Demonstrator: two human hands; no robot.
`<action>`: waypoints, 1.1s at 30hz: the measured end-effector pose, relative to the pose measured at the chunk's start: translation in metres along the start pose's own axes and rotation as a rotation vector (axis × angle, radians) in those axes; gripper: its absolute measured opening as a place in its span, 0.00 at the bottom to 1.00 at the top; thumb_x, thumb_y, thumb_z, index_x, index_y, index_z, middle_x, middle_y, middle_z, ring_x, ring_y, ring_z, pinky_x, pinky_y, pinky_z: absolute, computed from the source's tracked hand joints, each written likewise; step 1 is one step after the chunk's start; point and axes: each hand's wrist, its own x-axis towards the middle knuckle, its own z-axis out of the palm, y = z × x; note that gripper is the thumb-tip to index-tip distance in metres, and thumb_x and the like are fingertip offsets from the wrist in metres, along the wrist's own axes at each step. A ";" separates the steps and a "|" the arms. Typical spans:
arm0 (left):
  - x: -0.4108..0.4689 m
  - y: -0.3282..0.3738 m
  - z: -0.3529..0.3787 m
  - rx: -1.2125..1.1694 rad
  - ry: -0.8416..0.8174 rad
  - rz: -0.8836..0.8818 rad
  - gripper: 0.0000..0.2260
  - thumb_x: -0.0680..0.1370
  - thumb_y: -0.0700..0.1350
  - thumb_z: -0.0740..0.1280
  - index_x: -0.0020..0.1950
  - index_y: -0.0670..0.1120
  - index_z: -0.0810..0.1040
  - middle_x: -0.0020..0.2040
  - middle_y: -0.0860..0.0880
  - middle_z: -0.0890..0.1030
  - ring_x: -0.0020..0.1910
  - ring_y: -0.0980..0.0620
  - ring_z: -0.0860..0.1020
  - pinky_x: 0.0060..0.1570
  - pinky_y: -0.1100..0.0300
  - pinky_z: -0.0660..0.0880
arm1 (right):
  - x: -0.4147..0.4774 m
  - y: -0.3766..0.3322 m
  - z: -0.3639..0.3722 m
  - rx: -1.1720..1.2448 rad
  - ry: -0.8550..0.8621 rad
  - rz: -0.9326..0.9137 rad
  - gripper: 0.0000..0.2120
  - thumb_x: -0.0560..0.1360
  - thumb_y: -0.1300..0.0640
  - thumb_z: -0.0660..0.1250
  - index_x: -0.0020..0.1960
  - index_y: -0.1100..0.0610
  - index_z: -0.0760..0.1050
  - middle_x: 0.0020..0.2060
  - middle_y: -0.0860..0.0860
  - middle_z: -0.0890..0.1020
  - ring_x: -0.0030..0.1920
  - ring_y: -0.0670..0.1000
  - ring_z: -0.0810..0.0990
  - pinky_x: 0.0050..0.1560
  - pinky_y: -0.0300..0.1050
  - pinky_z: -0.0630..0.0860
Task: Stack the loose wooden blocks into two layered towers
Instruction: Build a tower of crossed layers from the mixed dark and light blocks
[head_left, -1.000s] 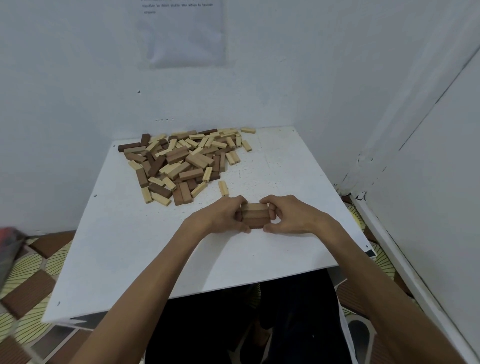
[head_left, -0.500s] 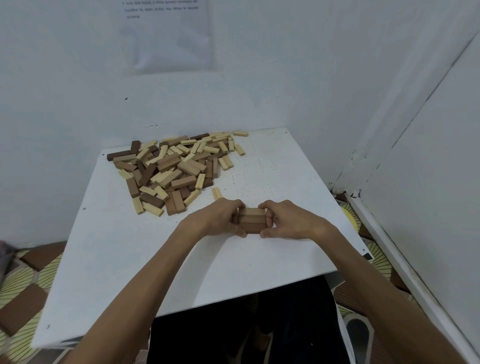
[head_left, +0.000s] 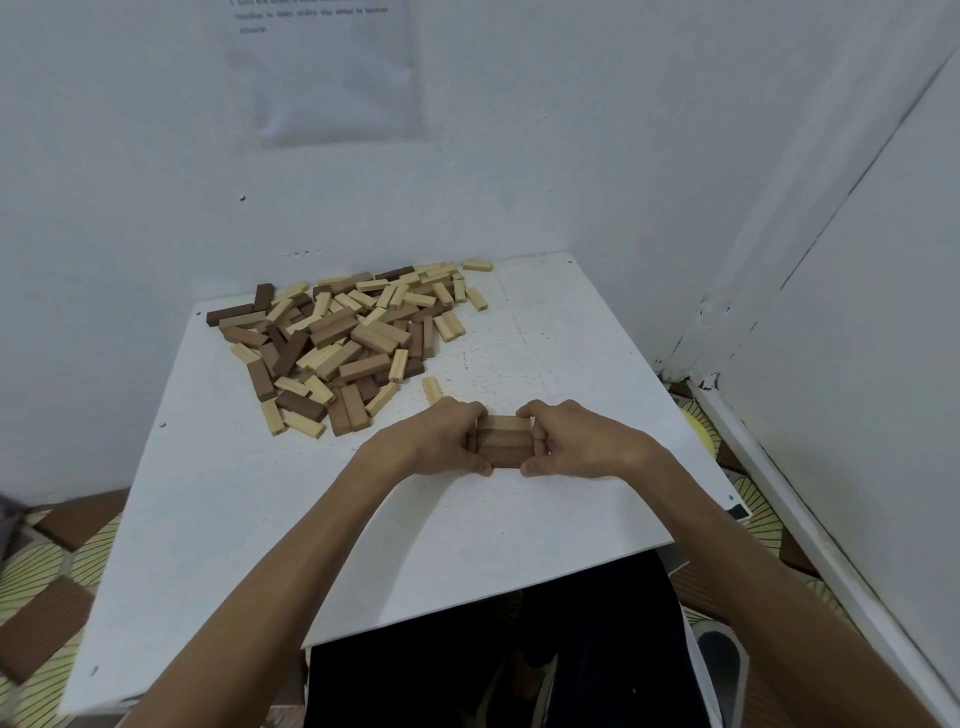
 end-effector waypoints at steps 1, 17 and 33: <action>0.001 -0.001 0.001 0.005 0.000 -0.001 0.22 0.75 0.53 0.76 0.61 0.44 0.74 0.50 0.47 0.78 0.48 0.47 0.77 0.51 0.46 0.77 | 0.000 -0.001 -0.001 -0.004 -0.005 0.006 0.33 0.75 0.48 0.75 0.74 0.54 0.65 0.49 0.48 0.80 0.50 0.49 0.79 0.52 0.47 0.79; 0.003 0.001 -0.004 0.075 0.054 0.037 0.21 0.71 0.55 0.79 0.56 0.44 0.79 0.47 0.45 0.79 0.46 0.46 0.76 0.49 0.49 0.75 | -0.002 -0.010 -0.002 -0.090 0.048 -0.002 0.27 0.75 0.49 0.76 0.68 0.56 0.72 0.52 0.50 0.78 0.51 0.51 0.76 0.46 0.44 0.74; 0.077 0.024 -0.004 -0.072 0.036 0.136 0.27 0.72 0.54 0.78 0.67 0.48 0.76 0.51 0.52 0.79 0.47 0.53 0.76 0.50 0.55 0.75 | -0.008 0.052 -0.039 0.027 0.150 0.130 0.28 0.70 0.48 0.79 0.67 0.51 0.73 0.49 0.46 0.80 0.44 0.42 0.76 0.41 0.38 0.71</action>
